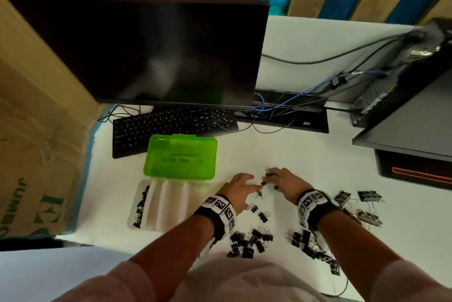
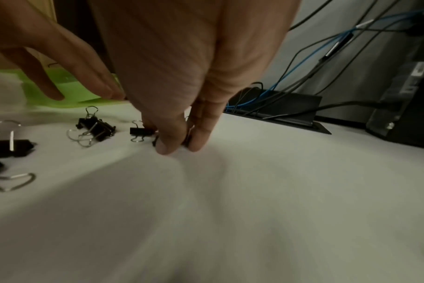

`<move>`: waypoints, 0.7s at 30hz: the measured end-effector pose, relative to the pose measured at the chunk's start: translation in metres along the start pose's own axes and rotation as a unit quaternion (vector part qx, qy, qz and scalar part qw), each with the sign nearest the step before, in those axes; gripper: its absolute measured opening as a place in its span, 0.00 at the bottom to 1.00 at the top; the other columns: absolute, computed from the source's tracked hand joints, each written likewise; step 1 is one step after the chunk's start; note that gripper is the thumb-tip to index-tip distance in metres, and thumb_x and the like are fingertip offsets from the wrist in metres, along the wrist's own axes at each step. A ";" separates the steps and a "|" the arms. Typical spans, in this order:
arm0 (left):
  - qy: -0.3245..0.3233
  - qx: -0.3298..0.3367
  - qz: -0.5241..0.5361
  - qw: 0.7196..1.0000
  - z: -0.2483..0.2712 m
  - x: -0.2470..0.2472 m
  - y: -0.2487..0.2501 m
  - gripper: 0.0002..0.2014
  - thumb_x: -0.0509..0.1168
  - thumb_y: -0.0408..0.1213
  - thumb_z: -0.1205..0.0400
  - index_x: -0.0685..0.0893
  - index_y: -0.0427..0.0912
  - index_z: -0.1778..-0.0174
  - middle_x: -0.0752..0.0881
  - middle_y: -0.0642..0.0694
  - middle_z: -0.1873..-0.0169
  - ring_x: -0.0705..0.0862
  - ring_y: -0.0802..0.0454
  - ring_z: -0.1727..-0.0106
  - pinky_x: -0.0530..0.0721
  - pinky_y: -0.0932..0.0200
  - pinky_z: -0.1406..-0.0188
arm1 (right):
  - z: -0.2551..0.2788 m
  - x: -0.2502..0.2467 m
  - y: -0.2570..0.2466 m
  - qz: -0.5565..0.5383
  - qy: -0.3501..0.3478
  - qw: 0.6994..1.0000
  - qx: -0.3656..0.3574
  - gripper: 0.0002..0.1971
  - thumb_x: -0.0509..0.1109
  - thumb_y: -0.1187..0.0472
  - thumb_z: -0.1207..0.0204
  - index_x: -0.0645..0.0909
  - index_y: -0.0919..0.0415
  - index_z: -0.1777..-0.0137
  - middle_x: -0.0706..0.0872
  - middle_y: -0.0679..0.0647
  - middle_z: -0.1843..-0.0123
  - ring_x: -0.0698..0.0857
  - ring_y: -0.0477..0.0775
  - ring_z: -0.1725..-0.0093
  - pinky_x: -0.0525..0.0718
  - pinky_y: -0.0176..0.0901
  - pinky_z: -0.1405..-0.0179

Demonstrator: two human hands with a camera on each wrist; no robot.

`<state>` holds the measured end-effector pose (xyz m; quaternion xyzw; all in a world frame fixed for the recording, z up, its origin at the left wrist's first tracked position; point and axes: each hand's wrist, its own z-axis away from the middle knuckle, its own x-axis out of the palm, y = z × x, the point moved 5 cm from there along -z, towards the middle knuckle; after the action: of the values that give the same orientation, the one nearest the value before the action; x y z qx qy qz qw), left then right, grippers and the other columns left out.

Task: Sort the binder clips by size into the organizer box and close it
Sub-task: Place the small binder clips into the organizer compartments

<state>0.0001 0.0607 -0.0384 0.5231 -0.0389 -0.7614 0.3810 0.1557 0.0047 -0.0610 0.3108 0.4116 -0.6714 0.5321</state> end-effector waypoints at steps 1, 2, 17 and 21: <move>-0.012 0.005 -0.020 1.000 -0.004 0.001 0.003 0.33 0.68 0.34 0.23 0.64 0.58 0.24 0.55 0.50 0.21 0.53 0.49 0.20 0.68 0.43 0.26 | 0.003 0.001 0.001 -0.002 0.008 1.000 -0.002 0.25 0.59 0.73 0.21 0.70 0.52 0.26 0.66 0.54 0.23 0.73 0.60 0.31 0.77 0.52 0.34; -0.022 0.010 -0.038 0.999 -0.009 0.004 0.005 0.32 0.67 0.35 0.22 0.64 0.60 0.24 0.55 0.51 0.20 0.53 0.50 0.20 0.69 0.42 0.27 | 0.006 0.002 0.001 -0.002 0.012 1.000 -0.003 0.23 0.57 0.72 0.20 0.72 0.53 0.28 0.69 0.55 0.26 0.75 0.61 0.35 0.77 0.51 0.36; 0.023 -0.060 0.059 0.996 -0.032 0.008 0.001 0.15 0.59 0.17 0.24 0.87 0.32 0.48 0.79 0.35 0.42 0.78 0.38 0.39 0.78 0.49 0.38 | 0.010 0.014 -0.016 0.004 0.000 1.000 0.009 0.17 0.57 0.67 0.18 0.75 0.58 0.31 0.74 0.62 0.38 0.74 0.64 0.39 0.81 0.57 0.46; 0.042 -0.061 0.082 0.994 -0.028 0.003 0.001 0.17 0.60 0.15 0.25 0.88 0.35 0.49 0.83 0.36 0.45 0.84 0.40 0.46 0.83 0.52 0.41 | 0.011 0.003 -0.008 -0.073 0.021 0.997 -0.005 0.13 0.64 0.62 0.21 0.82 0.58 0.38 0.80 0.60 0.43 0.81 0.63 0.43 0.79 0.50 0.44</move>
<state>0.0235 0.0679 -0.0532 0.5260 -0.0193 -0.7057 0.4743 0.1474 -0.0057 -0.0570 0.2916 0.4473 -0.6999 0.4745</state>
